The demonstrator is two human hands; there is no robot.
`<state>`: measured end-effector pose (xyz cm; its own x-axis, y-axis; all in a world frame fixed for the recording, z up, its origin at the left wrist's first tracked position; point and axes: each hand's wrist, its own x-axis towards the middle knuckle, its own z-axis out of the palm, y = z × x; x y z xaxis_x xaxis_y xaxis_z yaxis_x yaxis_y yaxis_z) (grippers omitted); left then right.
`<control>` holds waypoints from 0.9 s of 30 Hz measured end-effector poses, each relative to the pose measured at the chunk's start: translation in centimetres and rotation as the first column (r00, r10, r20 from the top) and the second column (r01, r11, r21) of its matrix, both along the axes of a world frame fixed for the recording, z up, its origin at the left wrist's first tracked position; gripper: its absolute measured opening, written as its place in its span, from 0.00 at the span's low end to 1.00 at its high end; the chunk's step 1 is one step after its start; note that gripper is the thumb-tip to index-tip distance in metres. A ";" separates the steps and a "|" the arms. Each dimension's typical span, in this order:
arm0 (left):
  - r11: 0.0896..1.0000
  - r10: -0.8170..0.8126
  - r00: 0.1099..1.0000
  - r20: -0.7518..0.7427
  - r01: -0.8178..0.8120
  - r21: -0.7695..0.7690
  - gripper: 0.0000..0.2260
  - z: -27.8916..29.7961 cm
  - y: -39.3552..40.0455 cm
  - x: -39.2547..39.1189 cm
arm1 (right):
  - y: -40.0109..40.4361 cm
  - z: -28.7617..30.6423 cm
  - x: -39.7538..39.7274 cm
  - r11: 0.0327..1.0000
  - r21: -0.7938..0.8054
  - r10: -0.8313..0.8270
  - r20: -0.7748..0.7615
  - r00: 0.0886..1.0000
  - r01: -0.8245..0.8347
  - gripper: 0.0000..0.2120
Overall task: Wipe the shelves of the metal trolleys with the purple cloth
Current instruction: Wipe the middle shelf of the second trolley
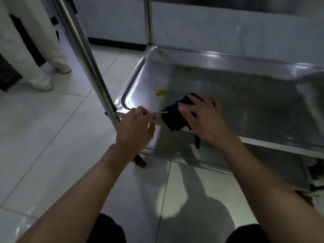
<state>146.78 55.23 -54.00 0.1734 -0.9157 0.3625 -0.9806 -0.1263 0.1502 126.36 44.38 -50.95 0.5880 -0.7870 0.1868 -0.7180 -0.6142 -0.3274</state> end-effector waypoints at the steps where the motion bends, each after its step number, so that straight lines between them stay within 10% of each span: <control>1: 0.999 -0.003 1.000 0.010 0.003 -0.045 0.13 -0.7 0.2 -0.1 | 0.3 -0.5 0.5 0.997 0.041 -0.061 0.040 0.997 0.059 0.19; 10: 1.000 0.021 0.998 -0.066 -0.021 -0.008 0.14 -0.2 0.6 -0.5 | 2.9 -1.4 3.4 0.927 0.211 -0.316 -0.010 0.949 0.311 0.27; 27: 0.994 0.092 0.995 -0.034 -0.094 -0.049 0.12 0.2 2.4 2.9 | 1.2 -1.0 5.2 0.914 0.322 -0.192 -0.189 0.963 0.245 0.30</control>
<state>149.64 57.61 -53.78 0.2691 -0.8759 0.4006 -0.9596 -0.2083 0.1891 131.61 45.56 -51.90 0.3940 -0.8990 -0.1913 -0.8785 -0.3071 -0.3661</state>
